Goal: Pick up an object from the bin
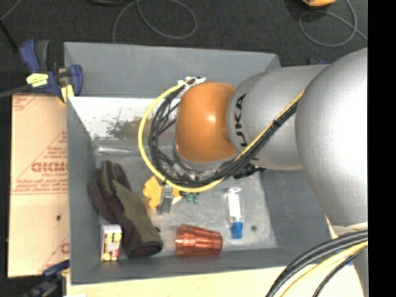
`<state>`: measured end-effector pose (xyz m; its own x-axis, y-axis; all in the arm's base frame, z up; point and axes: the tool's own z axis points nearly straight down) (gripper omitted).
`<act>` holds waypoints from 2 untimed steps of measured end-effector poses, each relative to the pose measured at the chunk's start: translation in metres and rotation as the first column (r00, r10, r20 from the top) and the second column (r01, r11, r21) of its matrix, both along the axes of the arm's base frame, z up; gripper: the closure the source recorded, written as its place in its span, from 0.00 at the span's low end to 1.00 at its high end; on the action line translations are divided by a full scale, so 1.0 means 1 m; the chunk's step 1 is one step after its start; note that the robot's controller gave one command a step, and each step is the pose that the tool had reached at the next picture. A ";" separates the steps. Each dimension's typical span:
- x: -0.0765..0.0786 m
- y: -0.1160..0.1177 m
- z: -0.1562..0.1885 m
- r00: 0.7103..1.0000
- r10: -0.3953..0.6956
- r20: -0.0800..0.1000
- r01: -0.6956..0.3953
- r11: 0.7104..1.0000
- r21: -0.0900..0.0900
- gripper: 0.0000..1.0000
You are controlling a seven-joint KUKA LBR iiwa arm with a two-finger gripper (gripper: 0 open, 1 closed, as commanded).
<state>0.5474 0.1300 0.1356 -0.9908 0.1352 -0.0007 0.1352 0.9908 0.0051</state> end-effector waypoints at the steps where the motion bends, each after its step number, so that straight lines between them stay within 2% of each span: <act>1: 0.015 -0.008 0.014 0.999 -0.029 0.027 0.029 1.000 0.008 1.00; 2: 0.008 -0.039 -0.016 0.997 -0.079 -0.001 0.079 0.997 0.002 1.00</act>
Offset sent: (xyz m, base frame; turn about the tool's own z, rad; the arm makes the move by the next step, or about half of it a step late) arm 0.0083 -0.0497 -0.0181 0.0935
